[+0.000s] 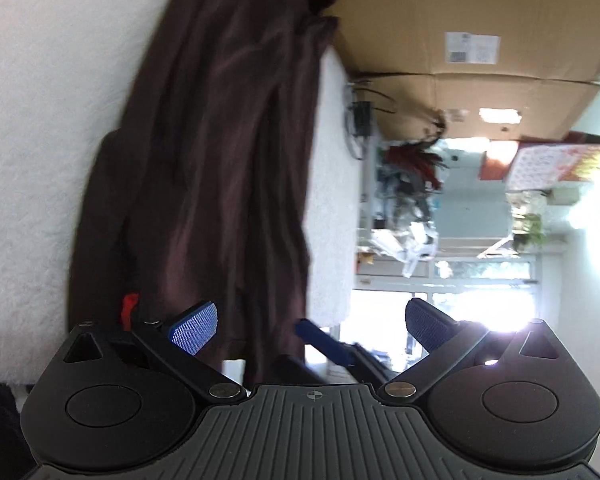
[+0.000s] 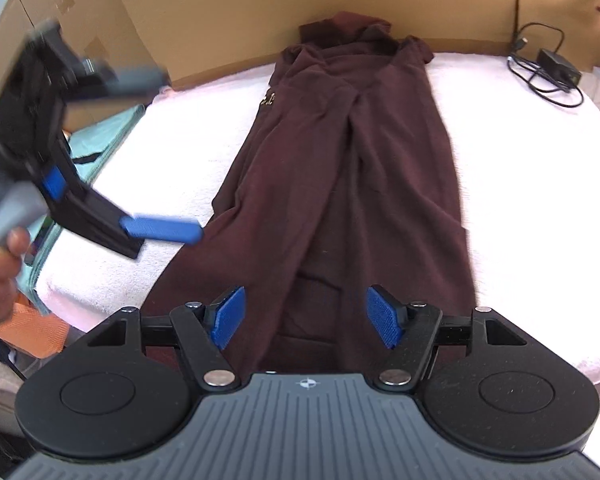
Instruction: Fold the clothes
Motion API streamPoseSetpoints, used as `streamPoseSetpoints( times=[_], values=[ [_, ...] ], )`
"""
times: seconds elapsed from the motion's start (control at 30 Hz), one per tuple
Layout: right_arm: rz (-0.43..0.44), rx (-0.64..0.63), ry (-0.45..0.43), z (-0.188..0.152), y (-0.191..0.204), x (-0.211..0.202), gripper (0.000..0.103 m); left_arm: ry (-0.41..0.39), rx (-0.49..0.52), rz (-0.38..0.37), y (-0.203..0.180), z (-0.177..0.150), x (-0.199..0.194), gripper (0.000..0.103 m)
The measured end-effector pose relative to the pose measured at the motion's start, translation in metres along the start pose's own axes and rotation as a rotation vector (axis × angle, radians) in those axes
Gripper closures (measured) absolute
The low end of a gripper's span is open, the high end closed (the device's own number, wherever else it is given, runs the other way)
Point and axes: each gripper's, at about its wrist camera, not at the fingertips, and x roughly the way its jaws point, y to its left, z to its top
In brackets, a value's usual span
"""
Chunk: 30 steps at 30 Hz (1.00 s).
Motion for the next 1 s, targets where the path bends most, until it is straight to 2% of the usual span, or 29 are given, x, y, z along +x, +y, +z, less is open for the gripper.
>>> streamPoseSetpoints(
  times=[0.07, 0.13, 0.2, 0.3, 0.43, 0.53, 0.63, 0.73, 0.83, 1.0],
  values=[
    [0.01, 0.001, -0.002, -0.005, -0.008, -0.004, 0.031, -0.05, -0.039, 0.025, 0.021, -0.01, 0.003, 0.0],
    [0.016, -0.003, -0.004, -0.009, -0.015, -0.006, 0.031, -0.117, -0.003, -0.022, 0.03, -0.019, -0.004, 0.0],
    [0.025, -0.006, -0.007, -0.011, -0.021, -0.009, 0.031, -0.154, -0.012, -0.033, 0.033, -0.025, -0.009, 0.0],
    [0.033, -0.017, -0.016, -0.01, -0.029, -0.01, 0.031, -0.174, -0.047, -0.02, 0.024, -0.029, -0.014, 0.0],
    [0.04, -0.026, -0.041, -0.003, -0.038, -0.009, 0.03, -0.198, 0.02, 0.024, 0.017, -0.039, -0.014, 0.0],
    [0.039, -0.012, -0.02, -0.002, -0.047, 0.001, 0.03, -0.224, 0.051, 0.032, 0.019, -0.047, -0.008, 0.0],
    [0.041, -0.001, 0.028, -0.005, -0.055, 0.013, 0.03, -0.22, 0.007, 0.043, 0.015, -0.047, -0.013, 0.0],
    [0.067, 0.018, 0.004, -0.003, -0.064, 0.004, 0.03, -0.231, 0.003, 0.037, 0.01, -0.053, -0.028, 0.0],
    [0.101, 0.045, -0.015, 0.0, -0.081, -0.009, 0.029, -0.225, 0.029, 0.102, 0.013, -0.065, -0.039, 0.0],
    [0.158, 0.092, 0.042, -0.005, -0.111, -0.013, 0.029, -0.175, 0.062, 0.17, 0.024, -0.083, -0.045, 0.0]
  ],
)
